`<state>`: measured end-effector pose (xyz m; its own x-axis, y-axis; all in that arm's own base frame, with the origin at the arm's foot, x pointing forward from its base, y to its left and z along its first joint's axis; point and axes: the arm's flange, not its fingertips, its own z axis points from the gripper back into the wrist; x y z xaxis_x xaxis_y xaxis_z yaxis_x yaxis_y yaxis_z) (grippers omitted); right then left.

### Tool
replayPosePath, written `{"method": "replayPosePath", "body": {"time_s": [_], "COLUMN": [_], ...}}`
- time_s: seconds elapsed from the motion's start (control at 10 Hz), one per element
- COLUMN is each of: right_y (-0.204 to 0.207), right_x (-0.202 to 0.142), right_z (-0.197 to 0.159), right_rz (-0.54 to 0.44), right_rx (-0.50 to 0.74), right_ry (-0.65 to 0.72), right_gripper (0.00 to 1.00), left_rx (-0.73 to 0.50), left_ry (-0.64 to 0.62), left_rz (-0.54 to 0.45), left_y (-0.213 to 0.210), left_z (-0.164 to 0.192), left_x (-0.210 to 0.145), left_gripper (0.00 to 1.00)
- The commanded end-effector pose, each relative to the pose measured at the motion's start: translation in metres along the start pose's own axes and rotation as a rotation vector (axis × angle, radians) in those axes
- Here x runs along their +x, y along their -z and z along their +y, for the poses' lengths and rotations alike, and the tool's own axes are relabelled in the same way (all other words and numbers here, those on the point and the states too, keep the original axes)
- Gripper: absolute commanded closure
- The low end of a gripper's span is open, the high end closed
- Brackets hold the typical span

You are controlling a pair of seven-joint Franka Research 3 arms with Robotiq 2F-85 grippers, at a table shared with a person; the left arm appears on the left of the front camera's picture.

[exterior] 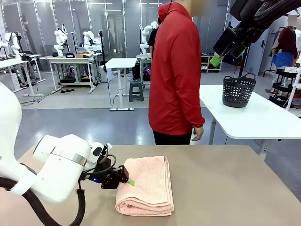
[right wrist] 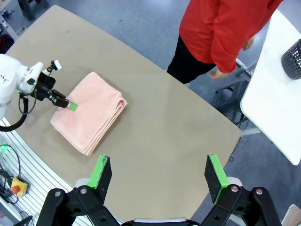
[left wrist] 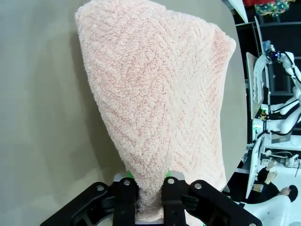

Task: Fold the towel.
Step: Pick up the 100 cm Hotel Towel and place it on the left side of the table.

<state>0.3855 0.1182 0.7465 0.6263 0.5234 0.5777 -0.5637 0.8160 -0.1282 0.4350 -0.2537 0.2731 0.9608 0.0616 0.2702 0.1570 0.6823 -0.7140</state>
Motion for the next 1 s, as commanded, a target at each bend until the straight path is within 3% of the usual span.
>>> {"method": "replayPosePath", "body": {"time_s": [0.0,0.3,0.9], "right_y": [-0.001,-0.001,-0.001], "right_x": [-0.001,-0.001,-0.001], "right_z": [-0.002,-0.002,-0.002], "right_rz": [0.007,0.007,0.007], "right_rx": [0.002,0.002,0.002], "right_ry": [-0.005,-0.005,-0.005], "right_gripper": [0.0,0.0,0.0], "left_rx": [-0.036,-0.099,-0.101], "left_ry": [0.018,0.031,0.007], "left_rz": [0.003,0.016,-0.008], "left_y": [-0.008,-0.054,-0.197], "left_z": [0.002,0.006,0.106], "left_x": [0.003,0.005,0.034], "left_gripper": [1.0,1.0,1.0]}}
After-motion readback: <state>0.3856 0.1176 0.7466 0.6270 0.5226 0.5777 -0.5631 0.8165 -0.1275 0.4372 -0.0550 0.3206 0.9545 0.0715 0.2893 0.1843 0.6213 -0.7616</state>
